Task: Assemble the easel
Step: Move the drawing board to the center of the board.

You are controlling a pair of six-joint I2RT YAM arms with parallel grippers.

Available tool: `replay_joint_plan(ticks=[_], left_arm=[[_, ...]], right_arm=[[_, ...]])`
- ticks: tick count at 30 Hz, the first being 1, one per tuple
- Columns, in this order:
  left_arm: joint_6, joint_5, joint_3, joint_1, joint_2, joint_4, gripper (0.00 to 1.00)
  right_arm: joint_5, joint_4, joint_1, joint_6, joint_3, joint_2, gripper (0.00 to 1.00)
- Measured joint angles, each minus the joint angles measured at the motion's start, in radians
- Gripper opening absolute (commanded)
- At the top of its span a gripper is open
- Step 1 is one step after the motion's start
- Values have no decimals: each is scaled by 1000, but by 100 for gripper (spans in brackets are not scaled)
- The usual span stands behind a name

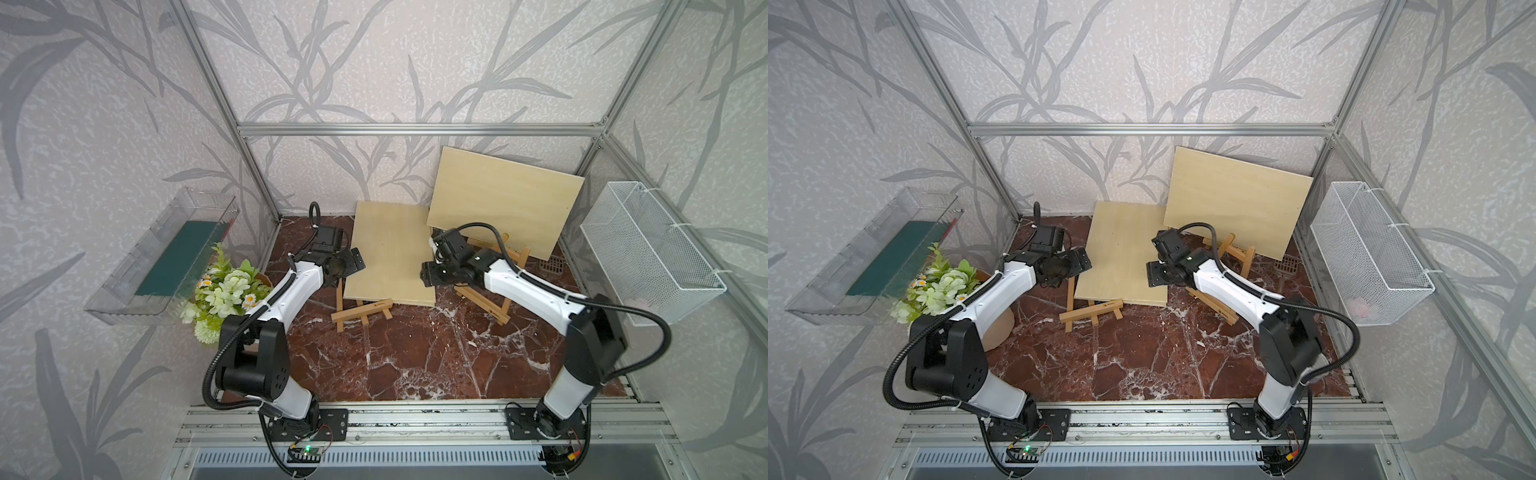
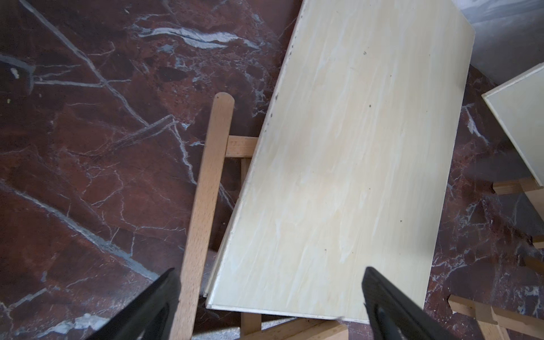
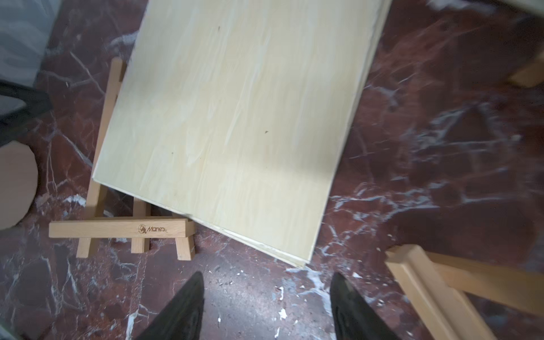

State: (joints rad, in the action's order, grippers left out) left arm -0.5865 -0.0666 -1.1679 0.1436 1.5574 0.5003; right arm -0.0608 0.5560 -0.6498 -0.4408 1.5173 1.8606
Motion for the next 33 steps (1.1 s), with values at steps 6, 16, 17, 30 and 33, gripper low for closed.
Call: replay_joint_plan(ticks=[6,16,17,30,33], left_arm=[[-19,-3,27,-15,-4,-8,97],[-19,-3,75,-21,-15,-9,97],[-19,-3,75,-21,-15,-8,97],[-19,-6,75,-35,-15,-7,97],[-19,-5,75,-46,-15,-6,97]], right_arm=[[-94,74,64,-30,187,271,63],[-116,114,140,-47,254,331,63],[-124,112,142,-49,254,333,63],[-207,73,140,-79,329,412,62],[-216,69,140,-80,335,417,62]])
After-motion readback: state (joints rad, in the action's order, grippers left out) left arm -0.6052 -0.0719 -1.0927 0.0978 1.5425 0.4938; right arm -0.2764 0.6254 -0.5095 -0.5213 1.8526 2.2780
